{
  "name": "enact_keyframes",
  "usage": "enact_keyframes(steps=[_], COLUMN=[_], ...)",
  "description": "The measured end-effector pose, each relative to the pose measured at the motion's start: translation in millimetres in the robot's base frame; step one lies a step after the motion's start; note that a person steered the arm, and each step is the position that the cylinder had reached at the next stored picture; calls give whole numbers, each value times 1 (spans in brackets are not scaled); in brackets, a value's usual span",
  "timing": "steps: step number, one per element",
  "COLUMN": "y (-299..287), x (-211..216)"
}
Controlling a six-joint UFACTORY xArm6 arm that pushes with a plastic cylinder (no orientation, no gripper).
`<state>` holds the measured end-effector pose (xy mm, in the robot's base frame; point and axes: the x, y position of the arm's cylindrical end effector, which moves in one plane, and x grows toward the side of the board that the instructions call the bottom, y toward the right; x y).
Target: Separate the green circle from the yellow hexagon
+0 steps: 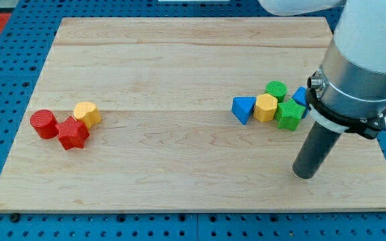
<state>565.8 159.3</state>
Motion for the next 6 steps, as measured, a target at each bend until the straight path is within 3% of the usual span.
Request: enact_keyframes(steps=[2,3,4,6], y=[11,36,-43,38], x=[1,-25,-44,-67])
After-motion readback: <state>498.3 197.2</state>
